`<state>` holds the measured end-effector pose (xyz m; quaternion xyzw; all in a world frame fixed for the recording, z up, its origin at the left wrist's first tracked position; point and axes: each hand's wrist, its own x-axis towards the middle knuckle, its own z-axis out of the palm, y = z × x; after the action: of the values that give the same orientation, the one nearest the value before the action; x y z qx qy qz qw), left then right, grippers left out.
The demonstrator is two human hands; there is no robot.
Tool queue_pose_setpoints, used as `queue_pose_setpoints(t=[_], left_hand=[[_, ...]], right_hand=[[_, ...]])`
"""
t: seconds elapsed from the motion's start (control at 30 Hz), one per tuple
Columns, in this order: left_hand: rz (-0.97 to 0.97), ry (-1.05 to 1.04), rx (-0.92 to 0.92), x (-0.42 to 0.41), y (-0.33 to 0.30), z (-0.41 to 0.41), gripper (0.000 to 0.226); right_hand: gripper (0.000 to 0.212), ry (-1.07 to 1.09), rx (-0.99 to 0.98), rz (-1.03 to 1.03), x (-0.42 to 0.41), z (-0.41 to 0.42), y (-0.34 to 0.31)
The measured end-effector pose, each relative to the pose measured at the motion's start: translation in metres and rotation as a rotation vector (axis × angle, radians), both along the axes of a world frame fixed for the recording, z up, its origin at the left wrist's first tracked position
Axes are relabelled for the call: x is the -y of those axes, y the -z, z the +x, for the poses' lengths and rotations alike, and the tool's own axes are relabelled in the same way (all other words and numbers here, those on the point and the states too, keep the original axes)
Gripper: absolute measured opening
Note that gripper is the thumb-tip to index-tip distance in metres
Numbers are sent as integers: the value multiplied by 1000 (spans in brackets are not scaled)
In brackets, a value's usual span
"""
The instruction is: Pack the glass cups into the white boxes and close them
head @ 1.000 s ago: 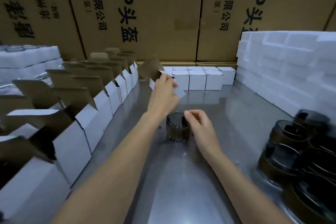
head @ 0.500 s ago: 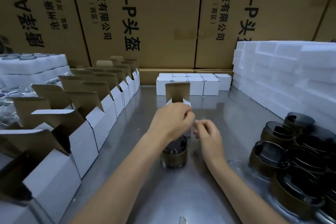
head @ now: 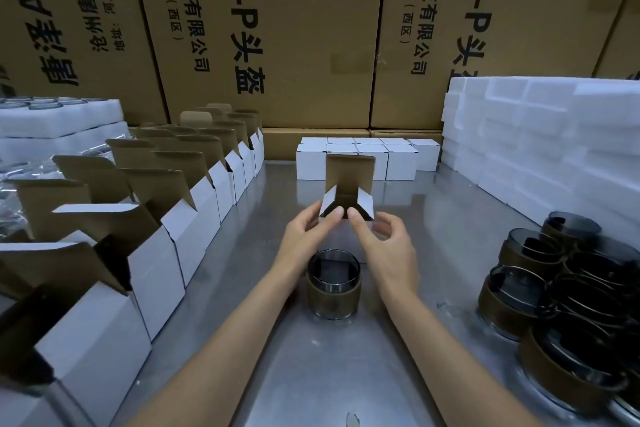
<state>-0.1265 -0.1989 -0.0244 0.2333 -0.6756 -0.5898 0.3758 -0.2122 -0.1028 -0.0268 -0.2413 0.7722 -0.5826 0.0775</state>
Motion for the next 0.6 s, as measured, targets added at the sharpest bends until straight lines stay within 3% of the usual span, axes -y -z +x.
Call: queue_pose_setpoints(t=[0.17,0.4,0.6], left_hand=[[-118,-137,92,-4,-3,-4,51],[-10,-208,171,-5,-1,-14,60],[128,-161,-30,-1,2,-8,31]], right_hand=[[51,52,45,-81,3,-2,0],[49,88,23,-139,3,-6,-1],[37,76,90,-131,1,-11,-2]])
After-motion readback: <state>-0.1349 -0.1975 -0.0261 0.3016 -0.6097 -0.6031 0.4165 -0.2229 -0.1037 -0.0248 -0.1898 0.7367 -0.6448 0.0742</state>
